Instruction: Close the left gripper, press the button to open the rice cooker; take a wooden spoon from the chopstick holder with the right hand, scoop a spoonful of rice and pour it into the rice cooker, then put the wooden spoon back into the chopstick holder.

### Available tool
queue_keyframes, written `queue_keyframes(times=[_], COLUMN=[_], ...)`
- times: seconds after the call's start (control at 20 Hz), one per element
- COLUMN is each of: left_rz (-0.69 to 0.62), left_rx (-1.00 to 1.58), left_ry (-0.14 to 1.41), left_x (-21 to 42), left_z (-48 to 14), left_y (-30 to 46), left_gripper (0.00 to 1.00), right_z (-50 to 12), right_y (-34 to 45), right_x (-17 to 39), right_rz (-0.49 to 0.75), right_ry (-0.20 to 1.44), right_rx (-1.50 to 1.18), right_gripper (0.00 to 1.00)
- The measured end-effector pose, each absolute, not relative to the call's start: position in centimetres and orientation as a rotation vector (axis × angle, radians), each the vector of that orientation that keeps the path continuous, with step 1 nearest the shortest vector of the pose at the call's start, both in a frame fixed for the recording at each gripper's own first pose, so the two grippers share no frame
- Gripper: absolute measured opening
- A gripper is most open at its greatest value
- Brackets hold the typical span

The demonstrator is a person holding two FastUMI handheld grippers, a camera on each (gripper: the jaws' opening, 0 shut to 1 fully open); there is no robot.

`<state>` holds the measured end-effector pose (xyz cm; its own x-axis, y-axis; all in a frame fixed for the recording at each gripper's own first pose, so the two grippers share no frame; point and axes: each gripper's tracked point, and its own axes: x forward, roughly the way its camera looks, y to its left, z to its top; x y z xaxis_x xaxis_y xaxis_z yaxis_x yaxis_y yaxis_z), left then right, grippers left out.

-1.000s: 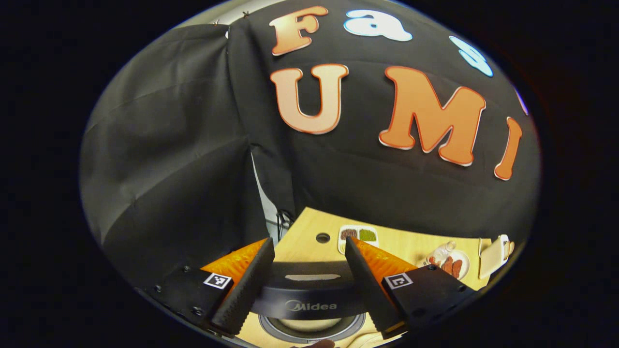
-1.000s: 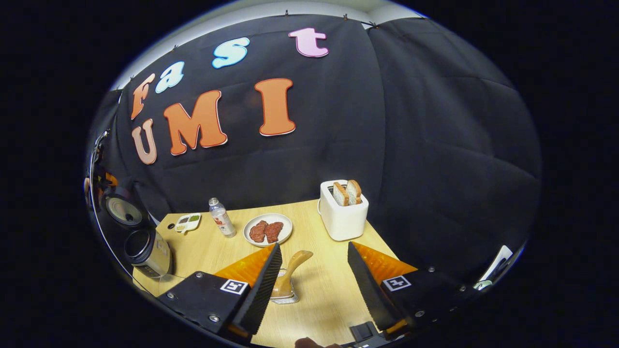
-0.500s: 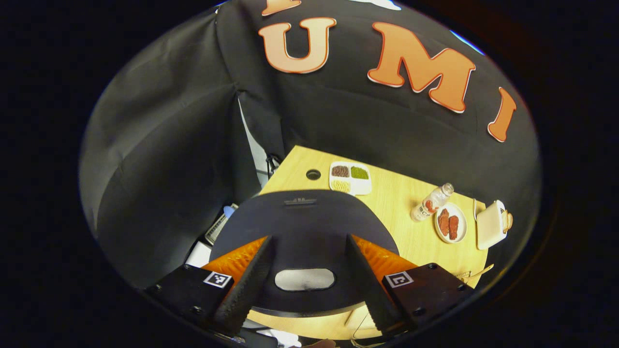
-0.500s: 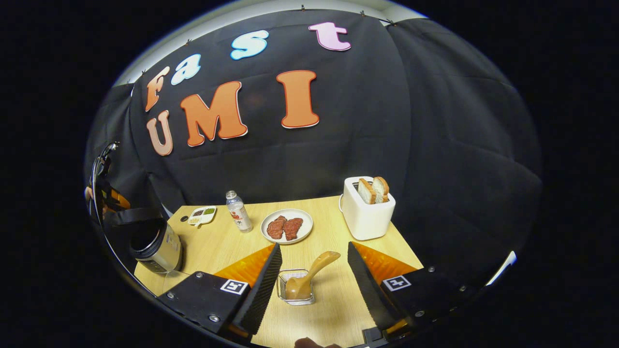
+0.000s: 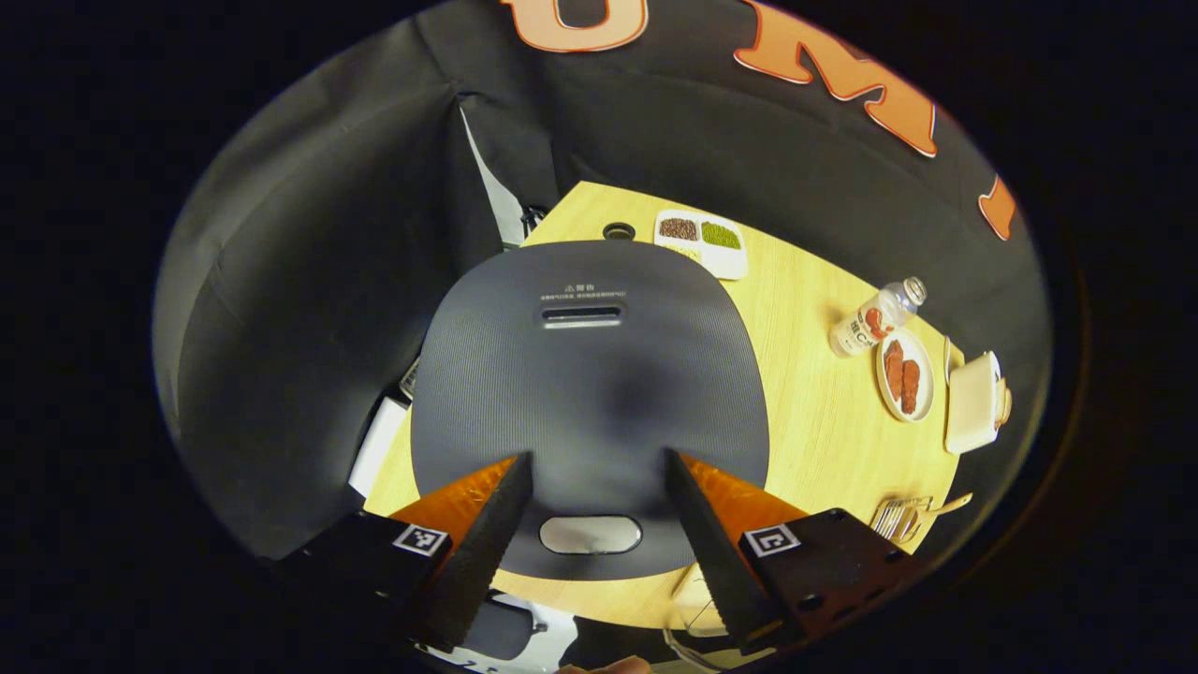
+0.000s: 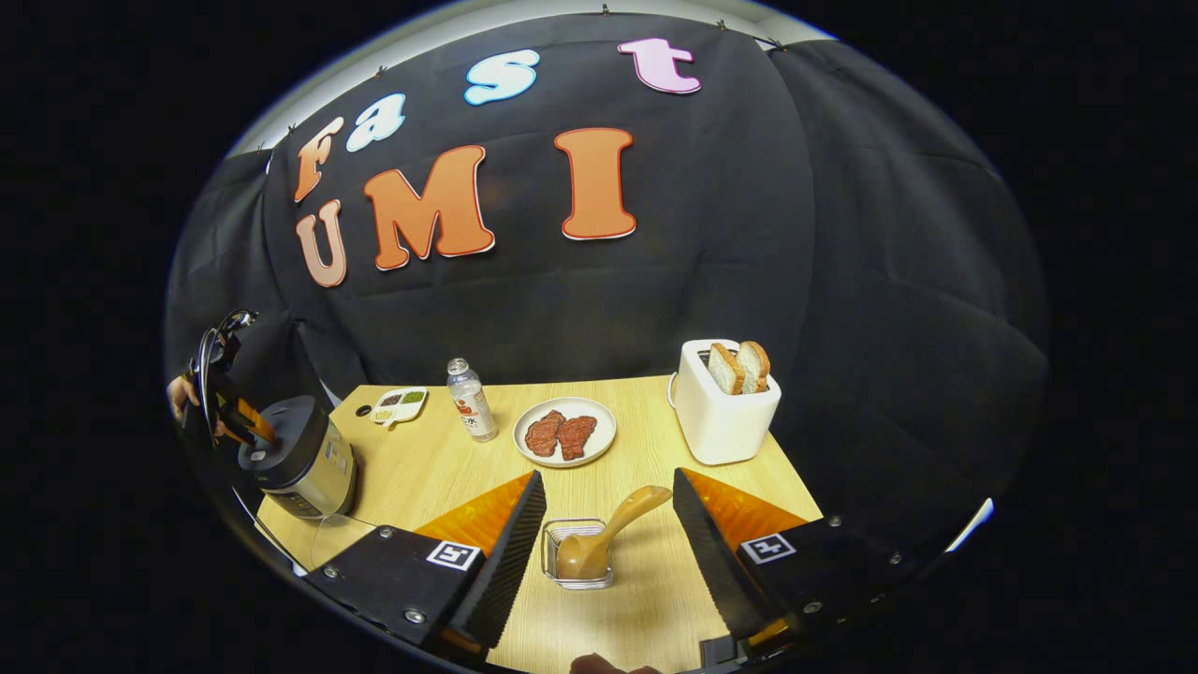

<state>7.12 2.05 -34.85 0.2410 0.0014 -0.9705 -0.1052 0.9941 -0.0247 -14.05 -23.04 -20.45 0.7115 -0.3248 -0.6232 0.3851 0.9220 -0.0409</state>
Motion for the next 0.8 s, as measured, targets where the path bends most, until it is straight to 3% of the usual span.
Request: queue_keyframes(times=[0.3, 0.45, 0.5, 0.8], left_rz=[0.079, 0.107, 0.101, 0.06], left_rx=[-0.065, -0.094, -0.106, -0.061], left_ry=[1.19, 1.211, 1.207, 0.935], left_x=[7.0, 5.6, 5.4, 7.8], left_z=[-34.6, -34.2, -34.1, -27.8], left_y=[2.1, 2.5, 2.3, 0.8], left_gripper=[1.0, 0.96, 0.99, 1.0], right_z=[-20.5, -19.9, -19.7, -19.5], right_y=[-21.2, -20.1, -19.7, -17.2], right_x=[-12.8, -11.1, -10.6, -7.3], right_rz=[-0.345, -0.312, -0.305, -0.255], right_ry=[0.665, 0.65, 0.638, 0.608], right_rx=[0.089, 0.097, 0.097, 0.11], right_gripper=[0.86, 0.86, 0.86, 0.86])
